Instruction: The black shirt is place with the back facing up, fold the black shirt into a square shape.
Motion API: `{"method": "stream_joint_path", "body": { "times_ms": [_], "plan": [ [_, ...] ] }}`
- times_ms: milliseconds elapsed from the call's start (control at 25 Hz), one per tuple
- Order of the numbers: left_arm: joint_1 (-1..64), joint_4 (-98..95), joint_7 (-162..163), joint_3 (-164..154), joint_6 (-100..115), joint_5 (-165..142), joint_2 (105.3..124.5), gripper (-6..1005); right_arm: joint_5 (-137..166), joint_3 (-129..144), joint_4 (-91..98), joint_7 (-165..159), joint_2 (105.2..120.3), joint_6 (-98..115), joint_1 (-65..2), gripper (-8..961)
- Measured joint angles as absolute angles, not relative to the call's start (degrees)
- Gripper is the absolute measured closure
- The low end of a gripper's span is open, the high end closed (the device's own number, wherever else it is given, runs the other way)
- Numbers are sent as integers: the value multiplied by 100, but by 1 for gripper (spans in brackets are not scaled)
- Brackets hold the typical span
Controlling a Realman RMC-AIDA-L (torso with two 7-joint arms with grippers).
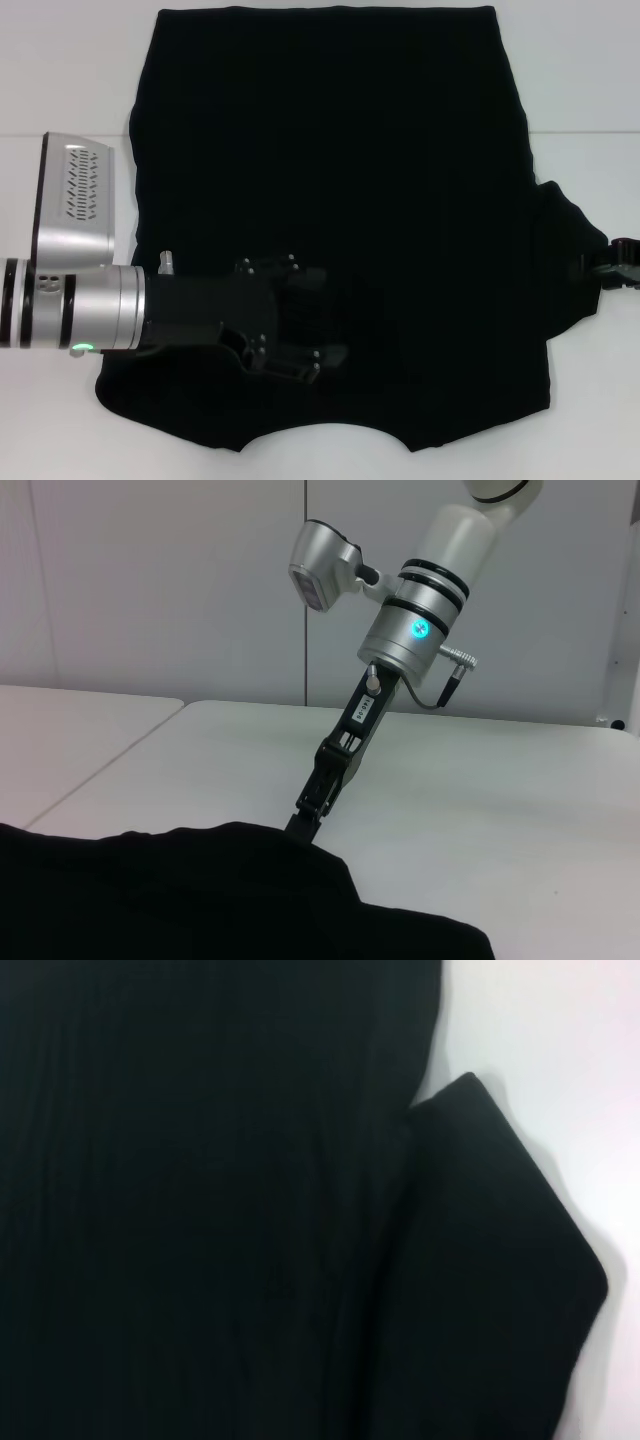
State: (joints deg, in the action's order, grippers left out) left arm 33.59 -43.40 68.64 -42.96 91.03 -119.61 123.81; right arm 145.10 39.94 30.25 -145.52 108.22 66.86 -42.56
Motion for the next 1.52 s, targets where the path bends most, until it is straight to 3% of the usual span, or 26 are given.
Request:
{"method": "stream_joint_path", "body": {
  "times_ms": [80, 520, 920, 1160, 1520],
  "plan": [
    [3359, -4342, 6872, -4279, 9103, -11961, 12377, 63, 14511, 4033, 3020, -14551, 10856, 6606, -4266, 247],
    [3357, -4342, 6882, -4218, 9106, -11961, 12358, 64, 14511, 4189, 2953, -14589, 10926, 6362, -4280, 719],
    [3357, -4338, 6882, -4218, 9014, -11962, 12357, 64, 14510, 4350, 3011, -14524, 10955, 6374, -4289, 828],
    [3357, -4334, 6882, -4211, 9008, -11962, 12371, 64, 14510, 4354, 3027, -14393, 10960, 6378, -4280, 948],
    [3365, -4336, 7028, -4210, 8973, -11918, 12388, 63, 14461, 4191, 3432, -14362, 10937, 6451, -3987, 947]
  ]
}}
